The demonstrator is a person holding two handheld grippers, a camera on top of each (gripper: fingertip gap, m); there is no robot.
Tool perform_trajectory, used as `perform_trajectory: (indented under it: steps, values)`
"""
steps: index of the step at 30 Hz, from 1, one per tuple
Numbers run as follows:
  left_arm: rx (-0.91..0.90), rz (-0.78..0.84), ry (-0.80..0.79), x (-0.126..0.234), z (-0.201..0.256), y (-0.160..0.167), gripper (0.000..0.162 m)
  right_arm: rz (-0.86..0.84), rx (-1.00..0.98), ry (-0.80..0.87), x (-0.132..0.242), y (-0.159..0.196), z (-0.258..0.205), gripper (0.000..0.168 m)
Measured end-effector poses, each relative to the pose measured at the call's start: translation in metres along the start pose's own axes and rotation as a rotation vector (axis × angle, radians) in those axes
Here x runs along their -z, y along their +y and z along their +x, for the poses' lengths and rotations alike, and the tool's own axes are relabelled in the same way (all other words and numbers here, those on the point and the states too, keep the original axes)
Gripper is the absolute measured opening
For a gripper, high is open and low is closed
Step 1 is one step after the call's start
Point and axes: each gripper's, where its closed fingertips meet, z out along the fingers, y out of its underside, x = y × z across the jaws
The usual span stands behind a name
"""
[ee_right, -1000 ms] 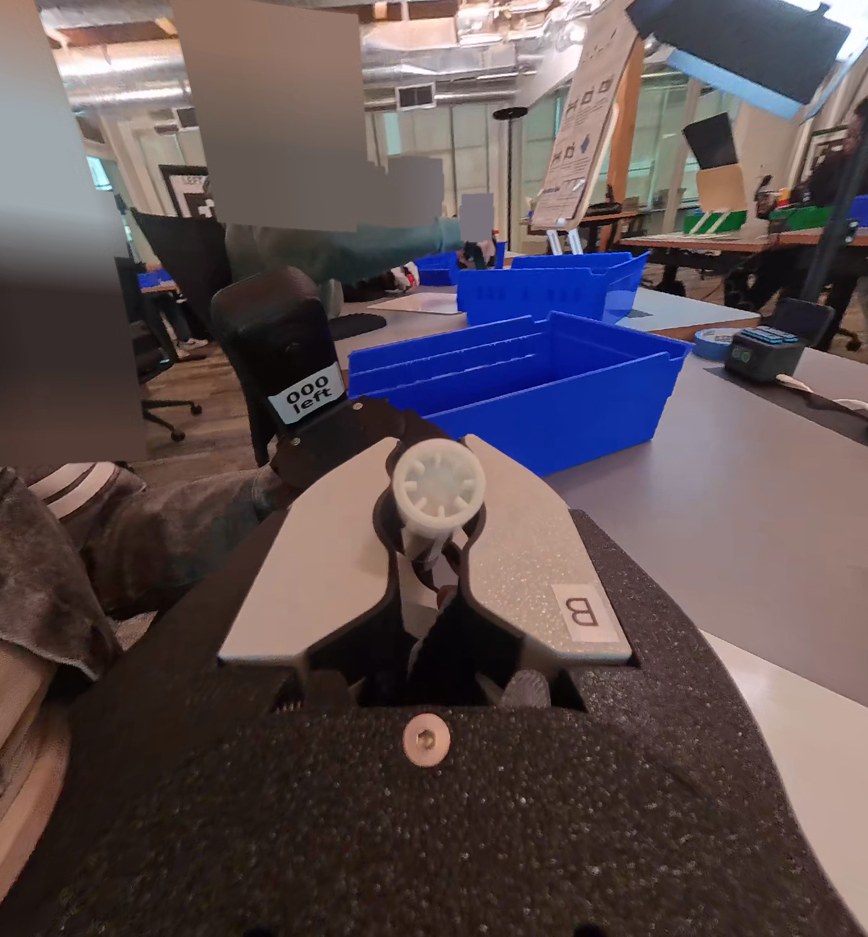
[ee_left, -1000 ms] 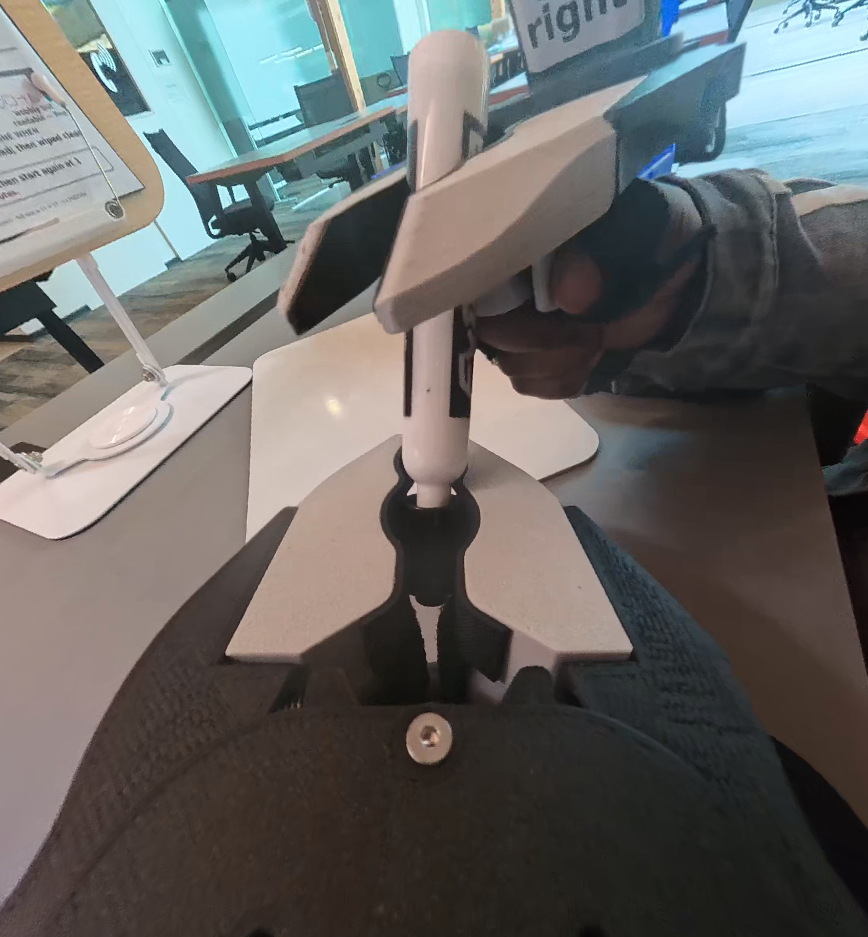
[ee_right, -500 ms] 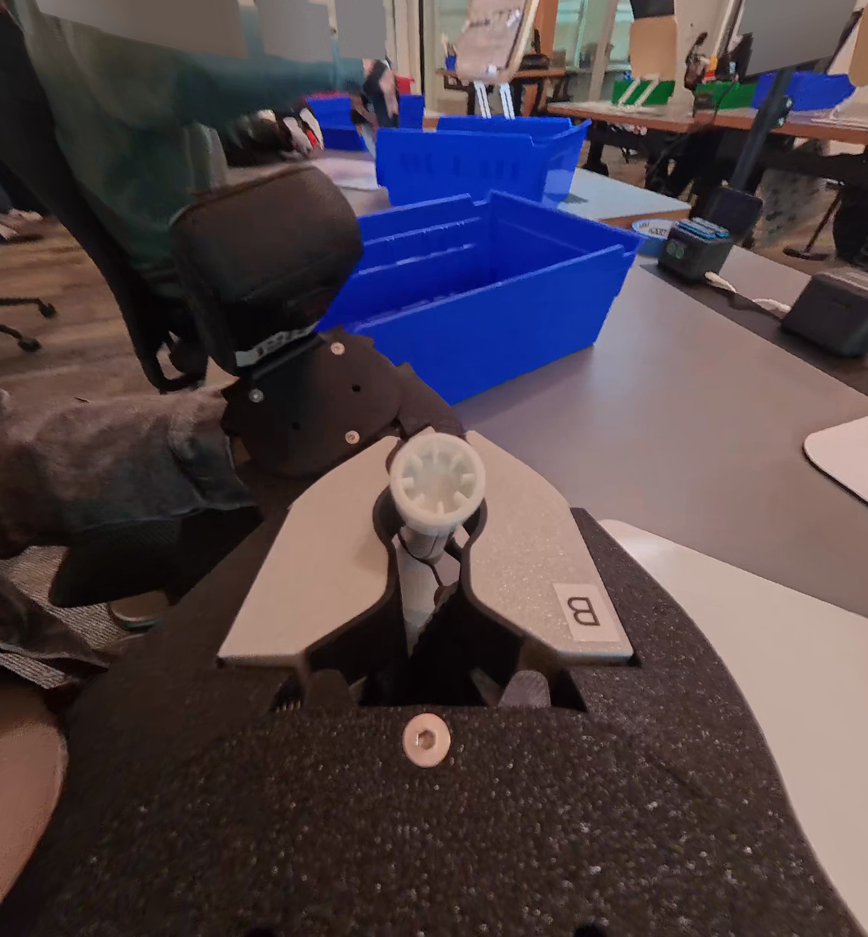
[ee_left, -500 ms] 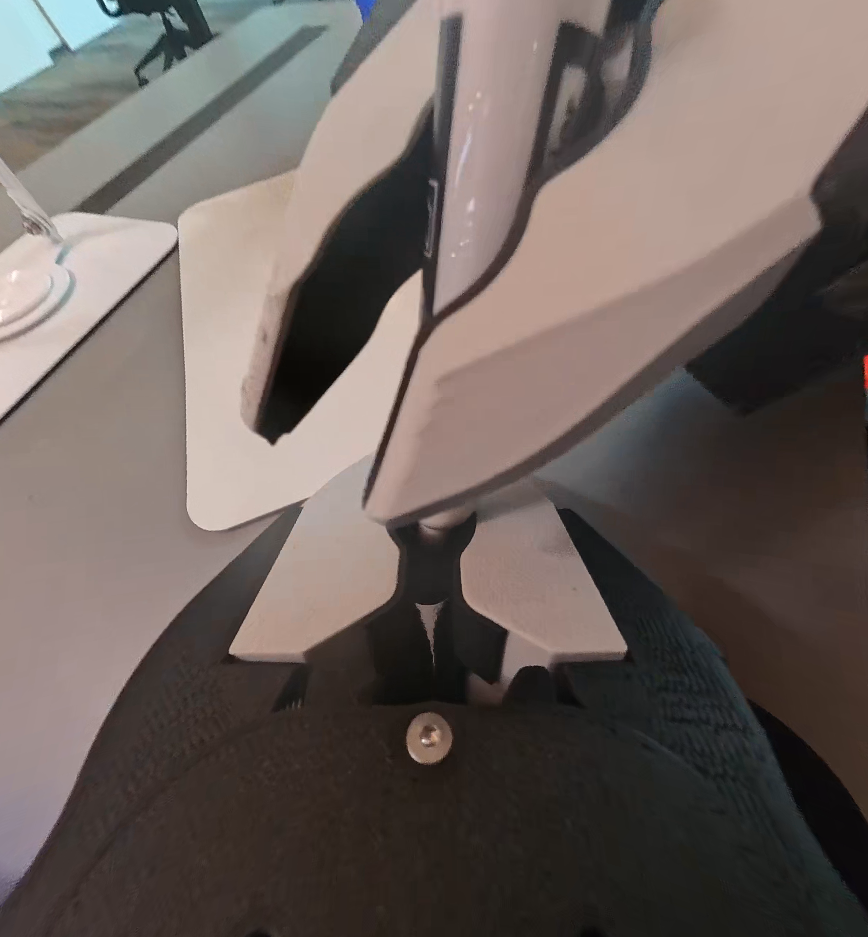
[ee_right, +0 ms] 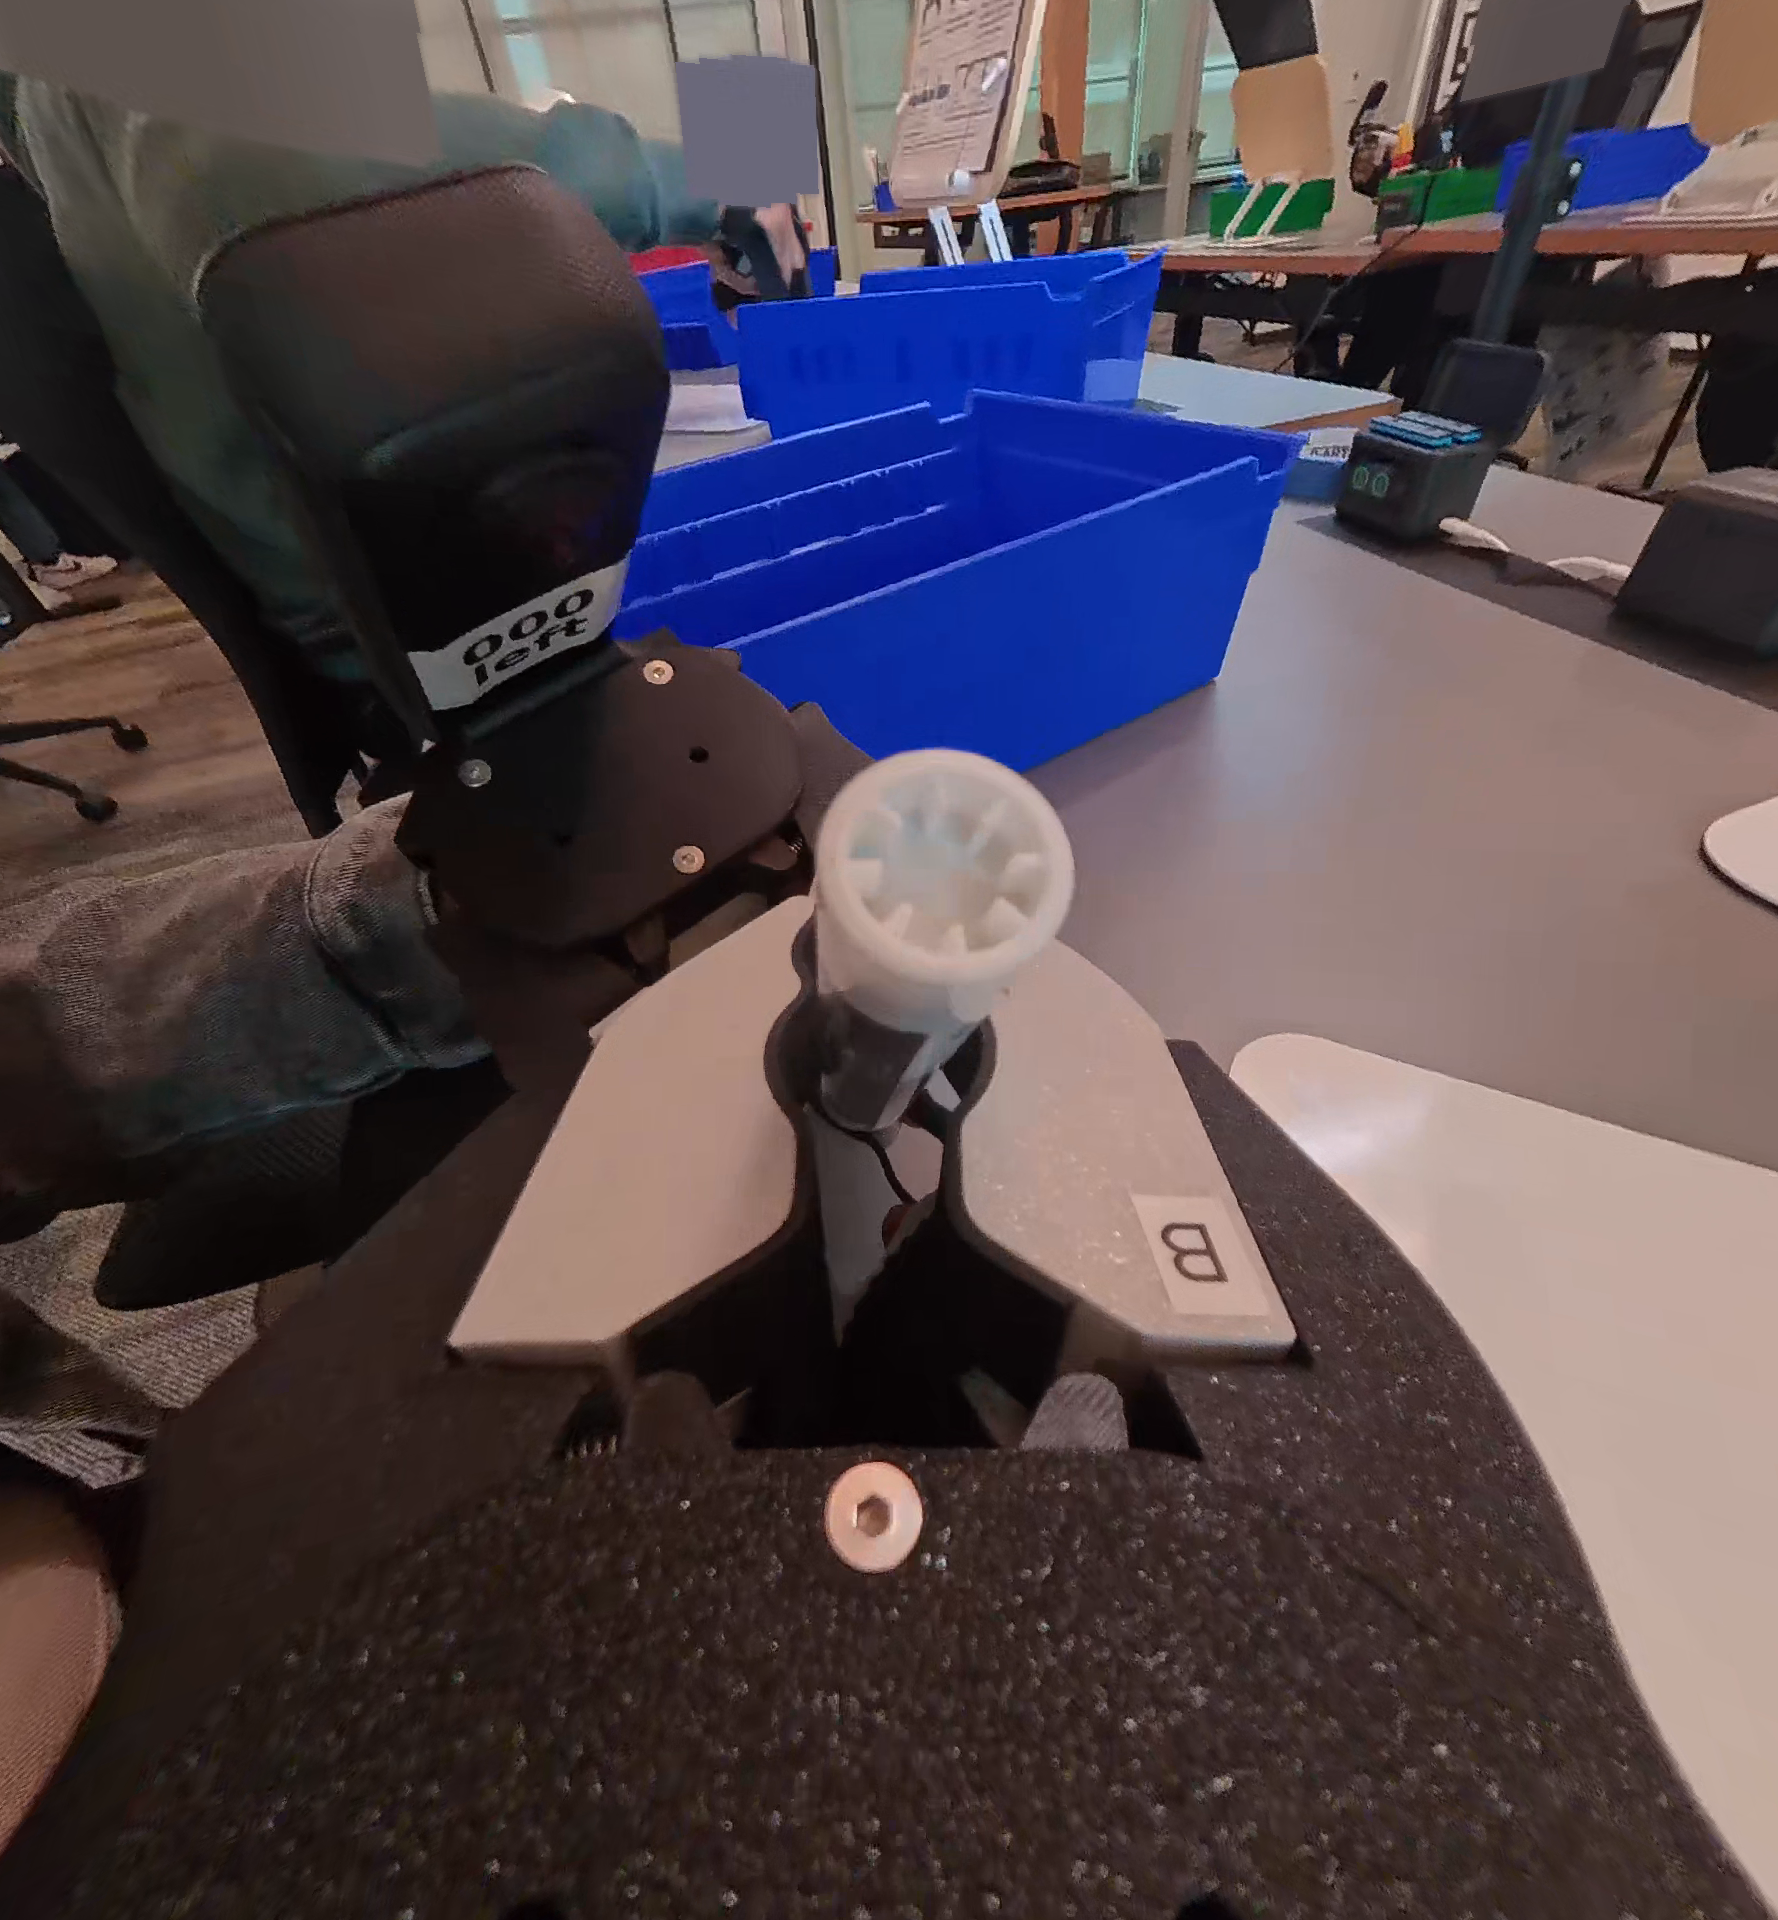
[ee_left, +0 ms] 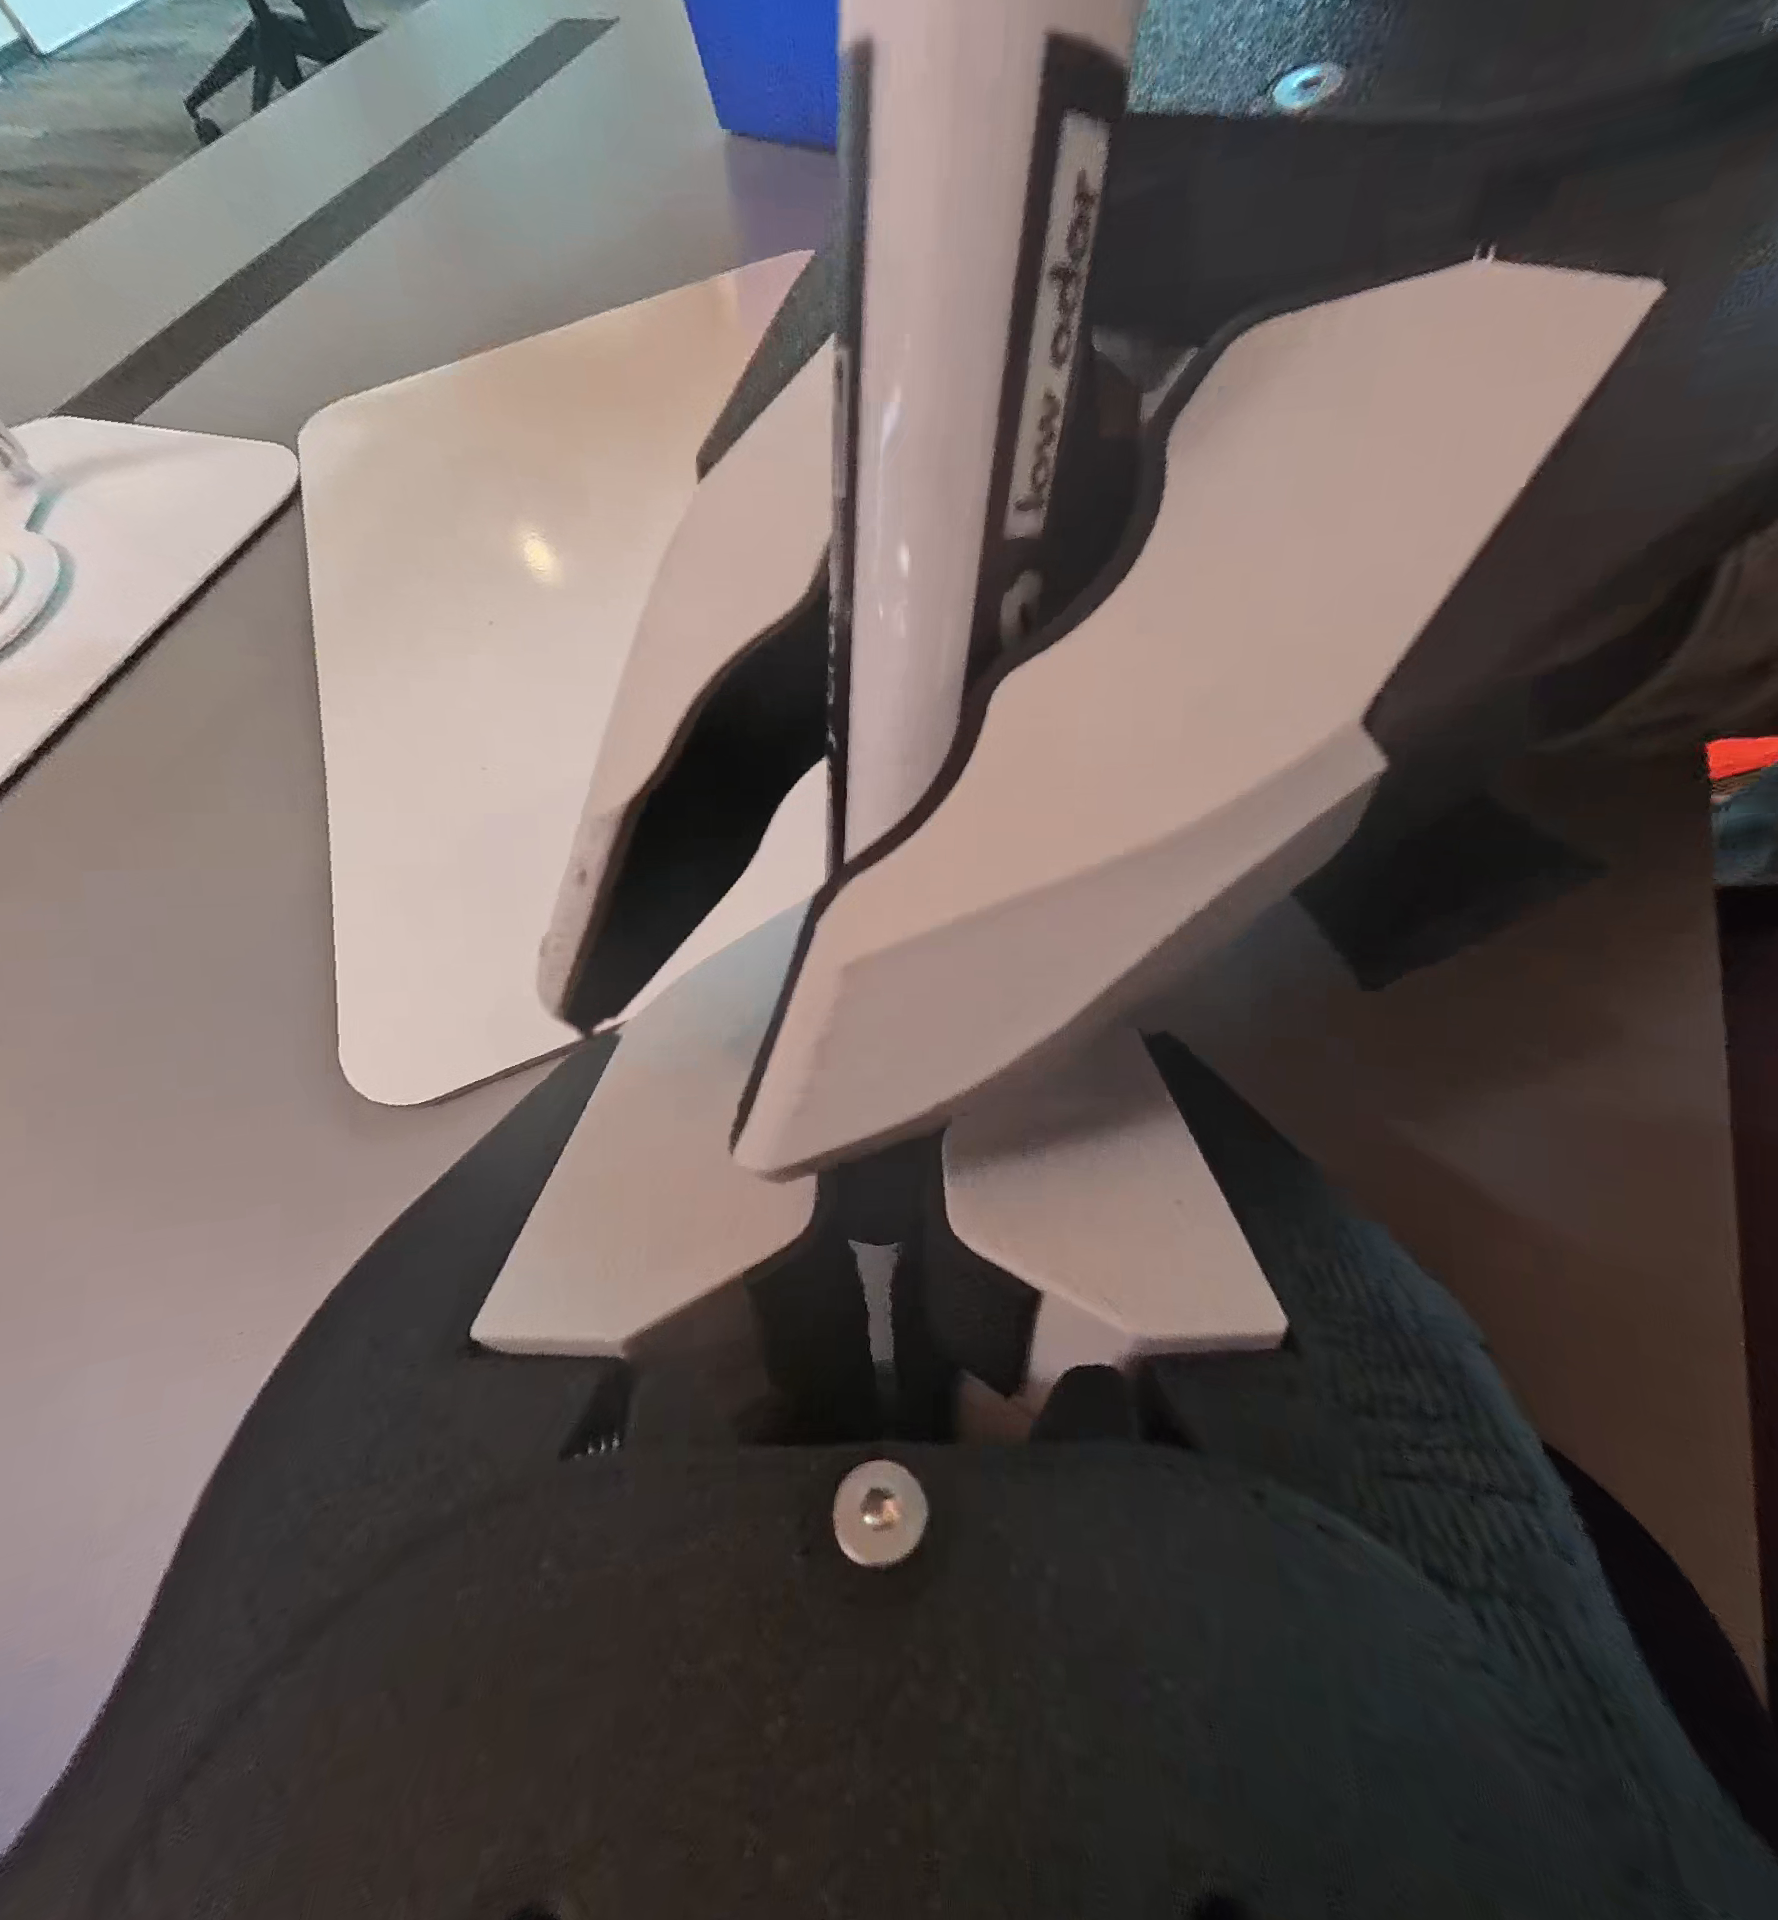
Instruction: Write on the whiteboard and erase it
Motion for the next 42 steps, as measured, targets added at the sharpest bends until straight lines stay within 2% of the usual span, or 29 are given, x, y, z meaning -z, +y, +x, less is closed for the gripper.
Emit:
perform_trajectory:
  steps: [16,30,37,42]
  values:
    - [0.029,0.207,-0.072,0.022,-0.013,-0.023,0.011,0.006,0.042,-0.083,-0.009,-0.023,-0.008,0.02]
    - [0.058,0.239,-0.091,0.027,-0.018,-0.026,0.025,-0.012,0.039,-0.1,-0.008,-0.028,-0.004,0.02]
    - [0.088,0.278,-0.122,0.032,-0.024,-0.029,0.046,0.06,0.026,-0.08,0.008,-0.054,0.009,0.02]
    - [0.098,0.3,-0.123,0.035,-0.025,-0.032,0.049,0.081,0.022,-0.025,0.032,-0.061,0.027,0.02]
